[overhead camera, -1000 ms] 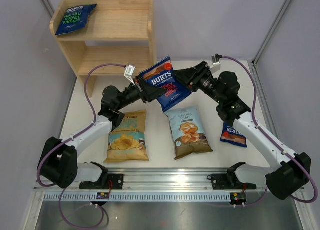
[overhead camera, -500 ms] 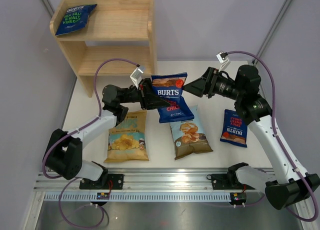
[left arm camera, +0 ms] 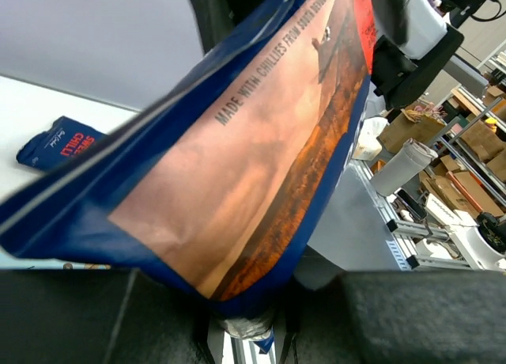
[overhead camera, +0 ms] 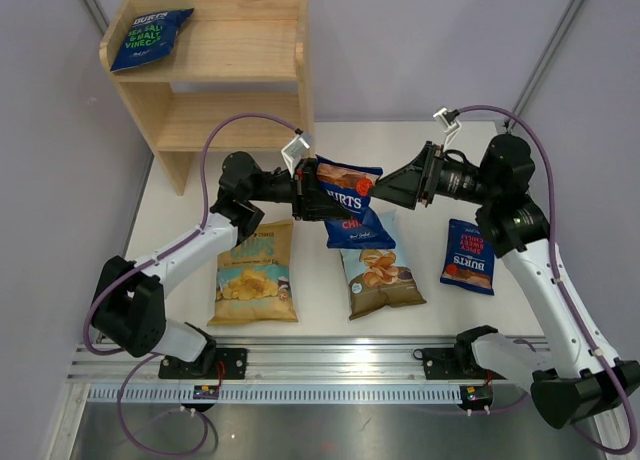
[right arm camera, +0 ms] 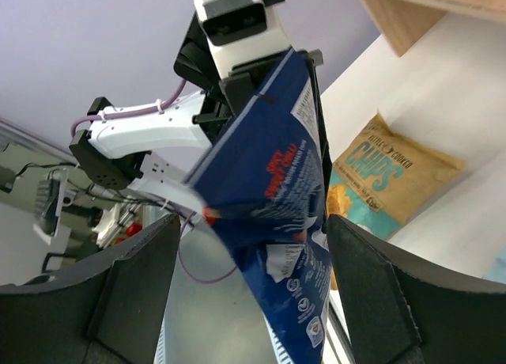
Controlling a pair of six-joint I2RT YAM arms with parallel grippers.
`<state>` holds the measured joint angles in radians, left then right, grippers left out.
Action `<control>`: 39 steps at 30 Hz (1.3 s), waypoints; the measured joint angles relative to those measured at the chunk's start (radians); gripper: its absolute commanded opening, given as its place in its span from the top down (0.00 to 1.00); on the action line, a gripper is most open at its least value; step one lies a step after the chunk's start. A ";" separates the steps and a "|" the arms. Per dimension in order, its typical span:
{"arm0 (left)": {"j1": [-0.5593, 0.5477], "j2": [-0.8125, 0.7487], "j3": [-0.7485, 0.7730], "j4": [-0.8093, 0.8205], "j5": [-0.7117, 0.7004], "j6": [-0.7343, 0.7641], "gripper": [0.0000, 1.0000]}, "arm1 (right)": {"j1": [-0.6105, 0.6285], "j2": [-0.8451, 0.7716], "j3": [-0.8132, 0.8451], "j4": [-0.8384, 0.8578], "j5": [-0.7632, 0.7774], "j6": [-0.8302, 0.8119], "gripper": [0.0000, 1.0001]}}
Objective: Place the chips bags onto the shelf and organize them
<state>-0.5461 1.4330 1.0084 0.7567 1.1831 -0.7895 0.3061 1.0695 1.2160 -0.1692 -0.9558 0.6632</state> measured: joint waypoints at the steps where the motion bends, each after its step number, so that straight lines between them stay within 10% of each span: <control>1: 0.000 0.000 0.000 -0.013 0.000 0.006 0.77 | -0.006 -0.013 -0.002 0.000 0.008 0.000 0.16; 14: -0.029 0.001 0.040 -0.063 0.004 0.026 0.77 | -0.021 -0.030 0.041 -0.126 0.088 -0.106 0.11; 33: -0.061 0.054 0.243 -0.588 -0.051 0.328 0.85 | -0.003 -0.002 -0.003 -0.037 -0.041 -0.081 0.04; 39: -0.066 0.063 0.276 -0.694 -0.091 0.408 0.86 | -0.003 -0.013 -0.003 -0.064 0.032 -0.079 0.15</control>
<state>-0.6125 1.4963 1.2842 0.0628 1.0920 -0.3813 0.3035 1.0561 1.2133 -0.2329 -0.9237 0.5842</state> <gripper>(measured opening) 0.214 0.916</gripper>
